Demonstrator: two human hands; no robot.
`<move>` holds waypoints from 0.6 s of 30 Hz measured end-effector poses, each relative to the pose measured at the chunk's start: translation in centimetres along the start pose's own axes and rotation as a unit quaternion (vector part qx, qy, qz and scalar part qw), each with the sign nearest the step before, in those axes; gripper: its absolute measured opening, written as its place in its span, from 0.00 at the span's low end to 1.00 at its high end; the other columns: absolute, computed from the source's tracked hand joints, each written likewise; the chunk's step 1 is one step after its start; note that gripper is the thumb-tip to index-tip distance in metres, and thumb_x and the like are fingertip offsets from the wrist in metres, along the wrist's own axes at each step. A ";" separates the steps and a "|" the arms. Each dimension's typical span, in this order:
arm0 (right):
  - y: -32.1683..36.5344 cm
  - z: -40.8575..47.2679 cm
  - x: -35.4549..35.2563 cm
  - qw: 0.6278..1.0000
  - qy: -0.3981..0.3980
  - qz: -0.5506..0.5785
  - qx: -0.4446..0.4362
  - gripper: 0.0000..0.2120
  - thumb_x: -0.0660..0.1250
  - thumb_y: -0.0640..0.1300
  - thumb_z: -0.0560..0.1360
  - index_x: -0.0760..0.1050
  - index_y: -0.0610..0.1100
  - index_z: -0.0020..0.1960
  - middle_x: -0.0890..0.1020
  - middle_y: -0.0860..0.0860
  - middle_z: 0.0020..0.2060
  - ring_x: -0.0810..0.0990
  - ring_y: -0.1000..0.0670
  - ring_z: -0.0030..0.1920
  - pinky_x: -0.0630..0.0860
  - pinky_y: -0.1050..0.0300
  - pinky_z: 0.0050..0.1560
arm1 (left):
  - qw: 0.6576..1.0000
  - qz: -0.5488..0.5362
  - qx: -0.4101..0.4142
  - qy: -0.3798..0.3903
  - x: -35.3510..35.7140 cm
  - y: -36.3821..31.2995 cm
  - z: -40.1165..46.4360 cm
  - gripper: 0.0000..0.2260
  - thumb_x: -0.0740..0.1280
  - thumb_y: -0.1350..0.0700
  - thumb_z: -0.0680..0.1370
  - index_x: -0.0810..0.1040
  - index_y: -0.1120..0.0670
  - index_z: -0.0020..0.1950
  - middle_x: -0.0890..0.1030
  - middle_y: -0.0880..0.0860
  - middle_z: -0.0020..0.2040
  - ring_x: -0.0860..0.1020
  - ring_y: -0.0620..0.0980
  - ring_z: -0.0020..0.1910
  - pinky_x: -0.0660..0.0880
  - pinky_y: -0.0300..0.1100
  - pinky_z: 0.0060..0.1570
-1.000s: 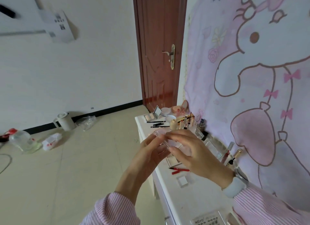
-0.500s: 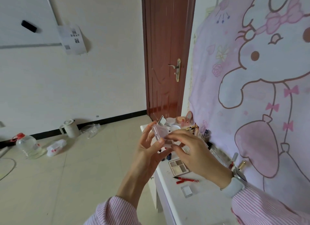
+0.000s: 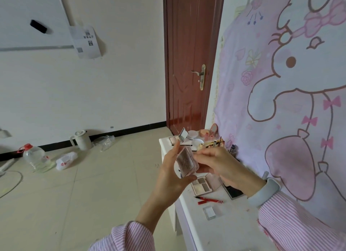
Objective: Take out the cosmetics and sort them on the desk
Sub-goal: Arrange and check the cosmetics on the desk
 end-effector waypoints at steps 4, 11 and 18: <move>0.2 0.0 0.0 0.997 -0.001 -0.080 -0.011 0.08 0.64 0.39 0.74 0.81 0.48 0.44 0.85 0.49 0.39 0.84 0.50 0.42 0.80 0.52 0.49 | 0.995 0.075 0.071 0.001 0.6 -1.6 -0.1 0.39 0.74 0.65 0.68 0.55 0.49 0.72 0.65 0.45 0.62 0.66 0.38 0.64 0.65 0.29 0.62; 1.1 -0.3 -0.1 0.981 -0.030 -0.183 -0.051 0.07 0.64 0.40 0.71 0.80 0.44 0.44 0.84 0.48 0.37 0.82 0.51 0.40 0.79 0.53 0.44 | 0.993 0.071 0.088 -0.027 1.0 -2.2 0.1 0.32 0.75 0.66 0.66 0.65 0.50 0.65 0.66 0.49 0.61 0.70 0.48 0.62 0.67 0.22 0.53; 1.4 -0.2 -1.1 0.981 -0.051 -0.179 -0.056 0.07 0.63 0.40 0.69 0.80 0.47 0.41 0.83 0.52 0.34 0.81 0.56 0.37 0.78 0.62 0.40 | 0.993 0.075 0.084 -0.022 1.3 -2.3 0.8 0.33 0.76 0.67 0.65 0.67 0.59 0.67 0.68 0.54 0.62 0.70 0.49 0.62 0.67 0.22 0.53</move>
Point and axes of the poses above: each hand's wrist, its own z-axis towards the middle knuckle, its own x-axis out of the palm, y = z × x, the point moved 8 cm from there along z, towards the middle knuckle
